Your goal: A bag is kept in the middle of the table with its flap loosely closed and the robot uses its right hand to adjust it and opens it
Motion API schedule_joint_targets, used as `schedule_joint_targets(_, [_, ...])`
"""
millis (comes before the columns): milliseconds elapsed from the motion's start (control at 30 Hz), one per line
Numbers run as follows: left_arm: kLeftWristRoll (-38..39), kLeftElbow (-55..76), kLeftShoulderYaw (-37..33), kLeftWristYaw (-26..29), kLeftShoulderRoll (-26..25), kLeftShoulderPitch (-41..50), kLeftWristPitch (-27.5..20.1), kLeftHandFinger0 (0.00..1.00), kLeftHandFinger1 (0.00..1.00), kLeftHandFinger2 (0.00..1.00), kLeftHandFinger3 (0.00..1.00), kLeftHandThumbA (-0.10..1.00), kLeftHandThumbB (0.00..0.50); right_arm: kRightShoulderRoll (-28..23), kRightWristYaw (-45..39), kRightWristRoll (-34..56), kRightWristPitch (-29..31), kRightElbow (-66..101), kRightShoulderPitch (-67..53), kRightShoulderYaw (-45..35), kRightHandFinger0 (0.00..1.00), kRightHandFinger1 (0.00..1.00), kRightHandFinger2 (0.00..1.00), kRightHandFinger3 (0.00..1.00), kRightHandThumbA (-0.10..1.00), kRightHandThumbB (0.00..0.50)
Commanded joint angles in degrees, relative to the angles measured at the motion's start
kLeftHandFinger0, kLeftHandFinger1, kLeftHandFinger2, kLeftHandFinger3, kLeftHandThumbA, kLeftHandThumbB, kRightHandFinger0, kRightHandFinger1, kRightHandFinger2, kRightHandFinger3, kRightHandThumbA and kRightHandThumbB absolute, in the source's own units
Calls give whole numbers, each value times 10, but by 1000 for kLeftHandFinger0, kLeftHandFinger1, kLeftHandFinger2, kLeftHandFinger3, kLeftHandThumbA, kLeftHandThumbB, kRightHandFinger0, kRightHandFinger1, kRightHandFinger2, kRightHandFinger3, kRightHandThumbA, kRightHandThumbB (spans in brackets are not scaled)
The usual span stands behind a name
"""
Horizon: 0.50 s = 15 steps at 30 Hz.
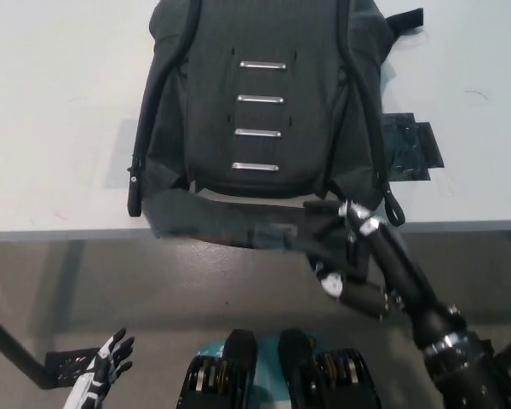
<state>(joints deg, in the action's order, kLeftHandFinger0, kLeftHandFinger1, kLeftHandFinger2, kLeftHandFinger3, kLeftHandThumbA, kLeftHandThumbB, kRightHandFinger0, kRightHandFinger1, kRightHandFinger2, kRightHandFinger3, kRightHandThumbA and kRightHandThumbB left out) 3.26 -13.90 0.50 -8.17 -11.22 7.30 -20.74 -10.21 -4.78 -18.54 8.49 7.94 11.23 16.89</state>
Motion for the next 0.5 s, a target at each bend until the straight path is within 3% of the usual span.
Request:
schedule_joint_targets(0, [11, 25, 4, -10, -10, -7, 10, 1000, 1000, 1000, 1000, 1000, 500, -16, -33, -10, 44, -5, -20, 30, 758, 856, 1000, 1000, 390, 256])
schedule_joint_targets(100, [7, 21, 4, -10, -11, -12, 2, 1000, 1000, 1000, 1000, 1000, 500, -30, -32, -21, 67, -27, -43, 48, 835, 912, 1000, 1000, 475, 273])
schedule_joint_targets(233, [5, 21, 5, -8, -10, -14, 6, 1000, 1000, 1000, 1000, 1000, 500, -51, -44, -15, 56, -21, -69, 56, 912, 968, 1000, 1000, 534, 278])
schedule_joint_targets(467, [11, 20, 9, -11, -12, -31, 11, 1000, 1000, 1000, 1000, 1000, 500, -73, -55, 36, 34, -8, -126, 25, 853, 917, 1000, 1000, 651, 273])
